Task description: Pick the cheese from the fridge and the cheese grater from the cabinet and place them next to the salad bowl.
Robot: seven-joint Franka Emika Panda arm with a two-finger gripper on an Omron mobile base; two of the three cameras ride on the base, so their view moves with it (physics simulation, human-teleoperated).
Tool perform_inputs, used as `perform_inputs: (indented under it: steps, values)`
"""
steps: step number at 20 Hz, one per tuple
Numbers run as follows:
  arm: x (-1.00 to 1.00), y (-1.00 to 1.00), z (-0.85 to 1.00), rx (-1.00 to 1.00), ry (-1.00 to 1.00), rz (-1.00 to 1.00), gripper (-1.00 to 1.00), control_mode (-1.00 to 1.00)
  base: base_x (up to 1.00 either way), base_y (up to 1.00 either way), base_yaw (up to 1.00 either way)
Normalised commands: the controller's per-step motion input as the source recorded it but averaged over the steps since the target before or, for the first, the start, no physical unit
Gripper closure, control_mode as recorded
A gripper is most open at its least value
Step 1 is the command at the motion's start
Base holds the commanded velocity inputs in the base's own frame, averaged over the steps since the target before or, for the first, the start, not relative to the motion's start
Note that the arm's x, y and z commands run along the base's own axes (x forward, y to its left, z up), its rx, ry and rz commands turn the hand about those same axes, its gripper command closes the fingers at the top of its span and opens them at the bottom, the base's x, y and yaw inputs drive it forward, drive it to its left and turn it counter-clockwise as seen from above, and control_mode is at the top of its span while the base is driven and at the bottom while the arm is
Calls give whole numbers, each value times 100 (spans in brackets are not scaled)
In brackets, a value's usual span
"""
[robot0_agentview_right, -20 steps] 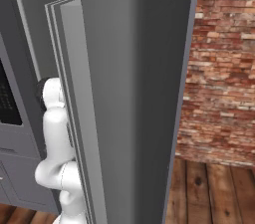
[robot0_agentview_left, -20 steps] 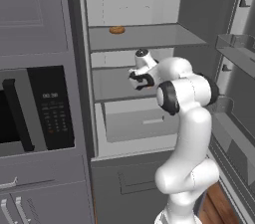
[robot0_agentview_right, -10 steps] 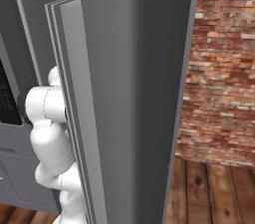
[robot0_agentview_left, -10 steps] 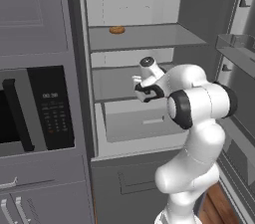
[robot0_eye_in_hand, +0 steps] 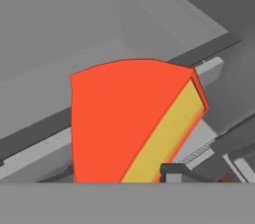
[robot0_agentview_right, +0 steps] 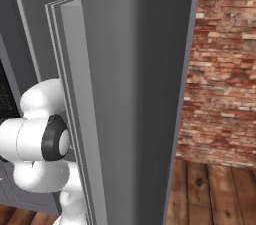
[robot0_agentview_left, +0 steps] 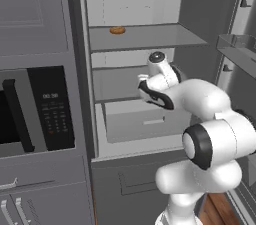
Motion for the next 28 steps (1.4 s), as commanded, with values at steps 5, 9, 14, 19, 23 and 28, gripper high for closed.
perform_inputs:
  steps: [5,9,14,19,23,28]
  values:
    - [-71,35,88,0,5,24,100,-100,0,0,0]
    - [-76,52,70,0,4,38,100,-100,0,0,0]
    - [-53,44,24,0,0,48,100,-100,0,0,0]
    - [-40,1,17,0,-1,30,100,-100,0,0,0]
    - [-63,0,58,0,-5,1,100,-100,0,0,0]
    - [-93,-3,50,0,-2,-12,100,-100,0,0,0]
